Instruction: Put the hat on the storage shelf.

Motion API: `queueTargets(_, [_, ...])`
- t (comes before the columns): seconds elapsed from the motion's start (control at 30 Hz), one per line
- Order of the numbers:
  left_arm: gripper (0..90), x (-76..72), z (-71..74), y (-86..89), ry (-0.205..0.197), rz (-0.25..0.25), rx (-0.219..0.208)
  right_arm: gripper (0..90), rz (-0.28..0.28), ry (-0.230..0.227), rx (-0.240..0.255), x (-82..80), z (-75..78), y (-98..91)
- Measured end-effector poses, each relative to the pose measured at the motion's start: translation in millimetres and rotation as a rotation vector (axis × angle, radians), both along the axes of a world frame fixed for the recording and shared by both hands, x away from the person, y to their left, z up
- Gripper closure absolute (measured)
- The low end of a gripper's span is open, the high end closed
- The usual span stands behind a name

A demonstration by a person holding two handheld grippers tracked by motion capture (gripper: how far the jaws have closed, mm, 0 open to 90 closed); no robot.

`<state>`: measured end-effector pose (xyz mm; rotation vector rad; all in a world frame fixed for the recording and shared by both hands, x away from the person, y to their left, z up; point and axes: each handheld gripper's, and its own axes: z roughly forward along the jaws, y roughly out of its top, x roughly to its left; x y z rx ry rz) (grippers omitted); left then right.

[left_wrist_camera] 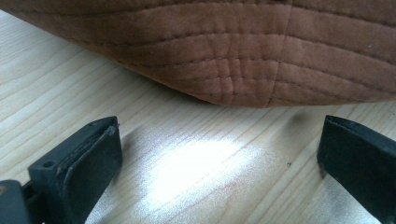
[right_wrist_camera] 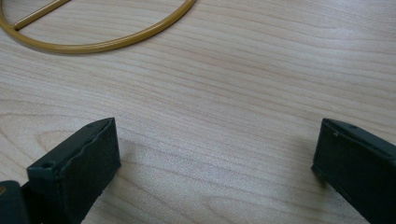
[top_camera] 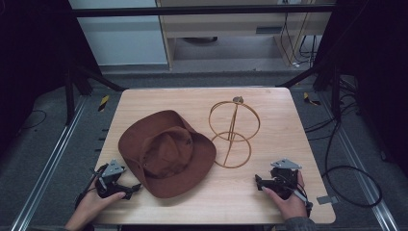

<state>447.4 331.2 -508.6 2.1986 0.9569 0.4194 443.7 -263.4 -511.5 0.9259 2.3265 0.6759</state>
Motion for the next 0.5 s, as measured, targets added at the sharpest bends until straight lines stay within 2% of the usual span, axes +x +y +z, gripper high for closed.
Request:
queueTargets(0.27, [0.0, -1.0, 1.4, 3.5, 0.007, -0.036, 0.007, 0.7, 0.002, 0.000, 0.000, 0.2, 0.1, -0.1])
queueTargets(0.33, [3.9, -2.3, 3.4, 5.0, 0.005, -0.029, 0.000, 0.7, 0.003, -0.001, 0.001, 0.3, 0.0, -0.1])
queueTargets(0.4, [2.5, -4.4, 6.6, 6.8, -0.004, -0.029, -0.023, 0.7, 0.003, -0.001, 0.001, 0.2, 0.0, -0.1])
queueTargets(0.43, [2.5, -7.1, 10.3, 8.0, -0.023, -0.032, -0.037, 0.7, 0.003, 0.000, 0.002, 0.1, 0.0, -0.1])
queueTargets(0.5, [2.8, -8.9, 12.3, 9.0, -0.031, -0.032, -0.045, 0.7, 0.003, 0.000, 0.002, 0.1, 0.0, 0.0])
